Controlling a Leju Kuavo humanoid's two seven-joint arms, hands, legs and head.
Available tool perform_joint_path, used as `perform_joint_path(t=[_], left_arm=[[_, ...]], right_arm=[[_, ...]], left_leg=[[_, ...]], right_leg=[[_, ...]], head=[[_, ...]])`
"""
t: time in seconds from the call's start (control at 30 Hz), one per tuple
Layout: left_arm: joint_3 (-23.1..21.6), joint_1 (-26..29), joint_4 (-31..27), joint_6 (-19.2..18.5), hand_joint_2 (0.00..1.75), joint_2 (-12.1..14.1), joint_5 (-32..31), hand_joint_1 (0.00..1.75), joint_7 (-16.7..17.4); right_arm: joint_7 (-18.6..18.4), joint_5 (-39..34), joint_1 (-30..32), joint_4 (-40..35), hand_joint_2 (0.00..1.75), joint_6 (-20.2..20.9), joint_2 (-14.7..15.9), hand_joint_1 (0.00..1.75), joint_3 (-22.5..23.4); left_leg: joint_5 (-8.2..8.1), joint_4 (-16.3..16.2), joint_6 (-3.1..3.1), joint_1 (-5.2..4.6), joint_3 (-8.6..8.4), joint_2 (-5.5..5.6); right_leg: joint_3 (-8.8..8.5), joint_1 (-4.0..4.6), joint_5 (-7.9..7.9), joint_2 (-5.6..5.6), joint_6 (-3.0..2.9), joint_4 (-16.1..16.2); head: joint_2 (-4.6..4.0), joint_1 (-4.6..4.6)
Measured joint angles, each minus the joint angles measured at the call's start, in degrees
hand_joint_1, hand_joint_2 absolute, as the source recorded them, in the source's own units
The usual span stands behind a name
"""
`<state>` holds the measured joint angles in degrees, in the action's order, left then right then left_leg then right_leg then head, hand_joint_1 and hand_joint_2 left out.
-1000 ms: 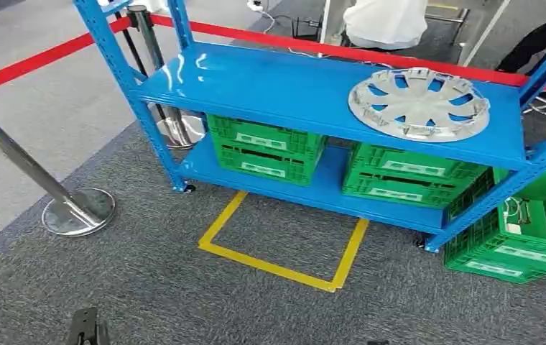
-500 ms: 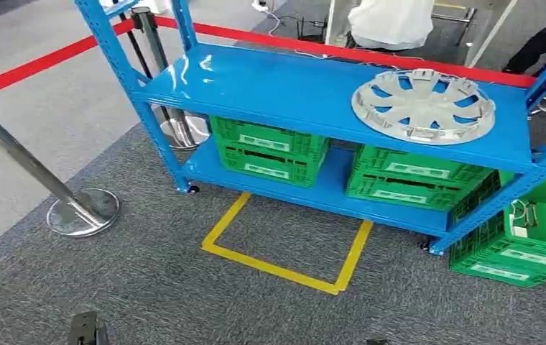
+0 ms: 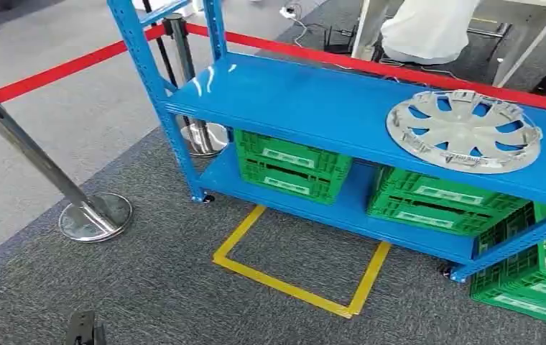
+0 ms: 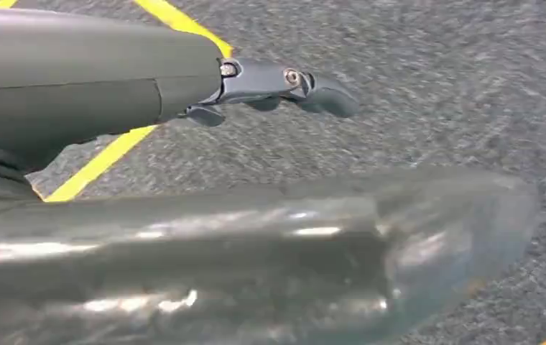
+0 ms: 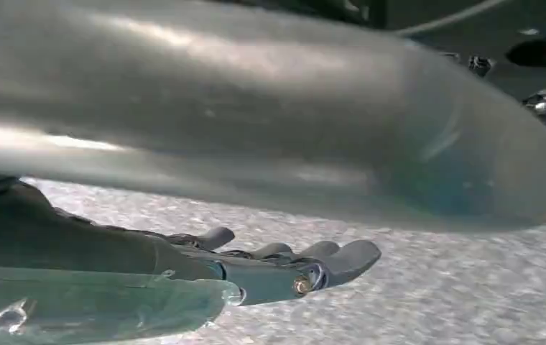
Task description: Take the parts from the cabinet and place them on the table.
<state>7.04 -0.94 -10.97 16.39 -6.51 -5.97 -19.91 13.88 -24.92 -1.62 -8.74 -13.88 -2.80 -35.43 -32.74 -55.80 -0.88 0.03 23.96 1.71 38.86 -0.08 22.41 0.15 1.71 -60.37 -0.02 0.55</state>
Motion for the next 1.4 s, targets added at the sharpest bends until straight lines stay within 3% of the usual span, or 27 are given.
perform_joint_path(t=[0.03, 0.07, 0.13, 0.17, 0.2, 0.27, 0.3, 0.33, 0.37, 0.43, 0.47, 0.5, 0.53, 0.57, 0.6, 0.77, 0.87, 0.93, 0.97, 1.1, 1.13, 1.17, 1.23, 1.27, 1.3, 1.33, 1.4], left_arm=[[0.02, -0.07, 0.00, 0.00, 0.00, -0.04, 0.02, 0.00, -0.02], [0.00, -0.15, 0.00, 0.00, 0.00, -0.04, -0.02, 0.00, -0.07], [0.00, -0.50, 0.00, 0.00, 0.00, 0.02, 0.00, 0.00, -0.09], [0.00, -0.62, 0.00, 0.00, 0.00, -0.06, 0.00, 0.00, -0.09], [0.00, -0.67, 0.00, 0.00, 0.00, -0.11, 0.00, 0.00, -0.07], [0.02, -0.56, 0.02, 0.00, 0.00, -0.02, -0.02, 0.00, 0.13], [0.02, -0.43, 0.02, 0.00, 0.00, 0.02, -0.02, 0.00, 0.18], [0.04, -0.38, 0.02, 0.00, 0.00, 0.04, -0.02, 0.00, 0.20], [0.04, -0.35, 0.02, 0.00, 0.00, 0.09, -0.02, 0.00, 0.22], [0.04, -0.32, 0.02, 0.00, 0.00, 0.11, -0.02, 0.00, 0.24], [0.04, -0.18, 0.15, -0.02, 0.00, 0.00, -0.02, 0.00, 0.26], [0.04, -0.36, 0.18, -0.02, 0.00, 0.02, -0.02, 0.00, 0.28], [0.04, -0.33, 0.18, -0.04, 0.00, 0.02, -0.02, 0.00, 0.31], [0.07, -0.14, 0.18, -0.02, 0.00, -0.07, 0.00, 0.00, 0.39], [0.07, -0.14, 0.17, -0.04, 0.00, -0.11, -0.02, 0.00, 0.39], [0.07, -0.23, 0.17, -0.04, 0.00, -0.04, -0.02, 0.00, 0.39], [0.07, -0.28, 0.17, -0.04, 0.00, 0.00, -0.02, 0.00, 0.39], [0.07, -0.31, 0.17, -0.04, 0.00, 0.02, -0.02, 0.00, 0.39], [0.09, -0.31, 0.17, -0.02, 0.00, 0.11, -0.02, 0.00, 0.39], [0.09, -0.36, 0.17, 0.00, 0.00, 0.11, -0.11, 0.00, 0.66], [0.09, -0.35, 0.17, 0.00, 0.00, -0.07, -0.18, 0.00, 0.72], [0.09, -0.43, 0.17, 0.00, 0.00, 0.02, -0.22, 0.00, 0.76], [0.09, -0.65, 0.18, 0.00, 0.00, 0.07, -0.22, 0.00, 1.07], [0.09, -0.67, 0.17, -0.02, 0.00, 0.07, -0.22, 0.00, 1.18], [0.09, -0.64, 0.17, -0.02, 0.00, 0.04, -0.22, 0.00, 1.31], [0.09, -0.62, 0.17, -0.02, 0.00, -0.02, -0.20, 0.00, 1.33], [0.09, -0.63, 0.18, -0.15, 0.00, -0.09, -0.22, 0.00, 1.51]], right_arm=[[-0.02, 0.02, -0.26, -0.02, 0.00, -0.02, 0.00, 0.00, 0.00], [0.00, -0.02, -0.31, -0.02, 0.00, 0.00, -0.02, 0.00, 0.00], [0.00, -0.09, -0.47, -0.02, 0.00, 0.33, 0.00, 0.00, 0.04], [0.00, -0.15, -0.56, -0.02, 0.00, 0.57, 0.00, 0.00, 0.07], [-0.02, -0.22, -0.67, -0.02, 0.00, 0.88, 0.00, 0.00, 0.07], [-0.18, -0.39, -0.68, -0.02, 0.00, 1.44, 0.00, 0.00, 0.09], [-0.22, -0.46, -0.57, -0.02, 0.00, 1.53, 0.00, 0.00, 0.09], [-0.24, -0.48, -0.51, -0.02, 0.00, 1.53, 0.00, 0.00, 0.09], [-0.26, -0.50, -0.50, -0.02, 0.00, 1.53, 0.00, 0.00, 0.09], [-0.26, -0.50, -0.57, -0.02, 0.00, 1.57, -0.02, 0.00, 0.09], [-0.26, -0.52, -0.58, 0.00, 0.00, 1.57, 0.00, 0.00, 0.09], [-0.26, -0.55, -0.61, 0.00, 0.00, 1.57, 0.00, 0.00, 0.11], [-0.32, -0.57, -0.70, 0.00, 0.00, 1.57, 0.00, 0.00, 0.11], [-0.35, -0.66, -0.62, 0.00, 0.00, 1.57, 0.00, 0.00, 0.11], [-0.33, -0.63, -0.51, 0.00, 0.00, 1.57, 0.00, 0.00, 0.13], [-0.33, -0.66, -0.64, 0.00, 0.00, 1.57, 0.00, 0.00, 0.13], [-0.33, -0.66, -0.66, 0.00, 0.00, 1.57, 0.00, 0.00, 0.13], [-0.33, -0.66, -0.66, 0.00, 0.00, 1.57, 0.00, 0.00, 0.13], [-0.33, -0.66, -0.66, 0.00, 0.00, 1.62, -0.13, 0.00, 0.13], [-0.35, -0.90, -0.78, -0.02, 0.00, 2.01, -0.13, 0.00, 0.18], [-0.33, -1.05, -0.81, -0.02, 0.00, 2.23, -0.11, 0.00, 0.18], [-0.33, -1.11, -0.86, -0.02, 0.00, 2.40, -0.11, 0.00, 0.20], [-0.33, -1.18, -0.78, -0.02, 0.00, 2.64, -0.11, 0.00, 0.22], [-0.33, -1.20, -0.60, -0.02, 0.00, 2.71, -0.11, 0.00, 0.26], [-0.33, -1.20, -0.52, -0.02, 0.00, 2.71, -0.11, 0.00, 0.33], [-0.33, -1.20, -0.51, -0.02, 0.00, 2.71, -0.11, 0.00, 0.44], [-0.33, -1.27, -0.48, -0.02, 0.00, 2.71, -0.07, 0.00, 0.55]], left_leg=[[-0.41, 0.61, -0.41, 0.31, -0.71, 0.00], [0.27, -0.08, -0.91, 0.34, -0.98, -0.03], [1.09, -2.82, -1.40, 0.36, 0.11, -0.37], [1.50, -6.32, -1.68, 0.32, 2.04, -0.81], [0.59, -10.20, -1.98, 0.40, 4.72, -0.89], [-4.58, -16.40, -2.41, 0.49, 10.17, -0.90], [-5.79, -17.09, -2.60, 0.50, 11.79, -0.90], [-5.17, -16.43, -2.75, 0.53, 12.62, -0.91], [-2.51, -14.02, -2.84, 0.58, 12.61, -0.93], [6.46, -5.48, -3.03, 0.82, 10.83, -1.16], [9.61, -2.20, -3.25, 1.08, 10.96, -1.60], [7.82, -1.59, -2.22, 0.99, 11.07, -1.77], [8.80, -1.75, -1.71, 0.95, 11.13, -1.63], [9.55, -1.48, -1.64, 1.21, 11.11, -1.59], [9.43, -1.48, -1.81, 1.21, 11.07, -1.50], [8.88, -1.48, -0.97, 0.97, 10.94, -1.31], [8.68, -1.48, -0.66, 0.88, 10.82, -1.32], [8.52, -1.72, -0.52, 0.68, 10.82, -1.31], [8.32, -1.85, 0.12, 0.52, 10.82, -1.28], [8.86, -0.32, 0.86, 0.89, 9.74, -1.52], [8.91, 0.17, 0.98, 0.99, 9.16, -1.79], [8.88, 0.21, 1.06, 1.00, 8.97, -2.00], [8.66, 0.21, 1.21, 0.87, 8.84, -2.45], [8.59, 0.21, 1.11, 0.87, 8.81, -2.56], [8.50, 0.20, 0.96, 0.92, 8.66, -2.69], [8.36, 0.19, 0.66, 1.06, 8.45, -2.84], [7.93, 0.00, -0.17, 1.45, 7.84, -3.26]], right_leg=[[-0.49, 0.40, 0.10, 0.05, -0.29, 0.06], [-0.79, 0.41, 0.16, 0.06, -0.61, 0.40], [-2.24, -0.02, 0.37, 0.01, -1.24, 0.90], [-2.92, -0.07, 0.74, -0.07, -1.68, 1.15], [-3.41, -0.09, 1.13, -0.10, -1.85, 1.42], [-4.56, -0.23, 2.26, -0.04, -1.76, 1.58], [-5.16, -0.32, 2.78, 0.00, -1.72, 1.58], [-5.87, -0.47, 3.29, 0.01, -1.65, 1.58], [-6.71, -0.65, 3.86, 0.03, -1.51, 1.58], [-8.21, -0.98, 4.98, 0.03, -0.95, 1.59], [-7.98, -0.69, 5.47, 0.05, -0.50, 1.49], [-8.31, -0.57, 5.81, 0.24, -0.18, 1.16], [-8.03, -0.48, 6.11, 0.24, 0.24, 1.47], [-8.05, -0.41, 6.49, 0.15, 0.27, 1.39], [-8.28, -0.35, 6.12, 0.15, -0.80, 1.74], [-9.11, -0.38, 6.08, 0.01, -0.78, 3.01], [-9.39, -0.48, 6.11, 0.00, 0.56, 3.48], [-9.47, -0.63, 5.99, 0.01, 1.12, 3.86], [-9.63, -0.85, 5.98, -0.03, 1.92, 4.08], [-10.11, -0.61, 6.14, 0.00, 2.46, 4.07], [-9.63, -0.64, 6.96, -0.16, 2.41, 2.68], [-7.88, -0.58, 9.01, -0.02, 2.28, -0.75], [-2.54, -0.64, 13.26, -0.01, 2.34, -10.59], [-0.24, -0.64, 14.08, -0.01, 2.39, -14.33], [0.37, -0.74, 13.20, -0.04, 2.44, -14.70], [-0.41, -0.89, 10.92, -0.12, 2.53, -12.28], [-5.11, -1.27, 5.19, -1.15, 2.75, -2.12]], head=[[0.00, 0.19], [0.00, -0.03], [0.00, -0.07], [0.00, 0.34], [0.00, 0.30], [0.00, 0.28], [0.00, 0.37], [0.00, 0.32], [0.02, 0.30], [0.00, 0.28], [0.00, 0.74], [0.00, 1.02], [0.00, 0.70], [0.00, 0.79], [0.00, 0.55], [0.00, 0.41], [0.00, 0.46], [0.00, 0.46], [0.00, 0.52], [0.02, 0.50], [0.00, 0.35], [0.00, 0.09], [0.00, 0.11], [0.00, 0.09], [0.00, 0.04], [0.00, 0.11], [0.00, 0.09]])
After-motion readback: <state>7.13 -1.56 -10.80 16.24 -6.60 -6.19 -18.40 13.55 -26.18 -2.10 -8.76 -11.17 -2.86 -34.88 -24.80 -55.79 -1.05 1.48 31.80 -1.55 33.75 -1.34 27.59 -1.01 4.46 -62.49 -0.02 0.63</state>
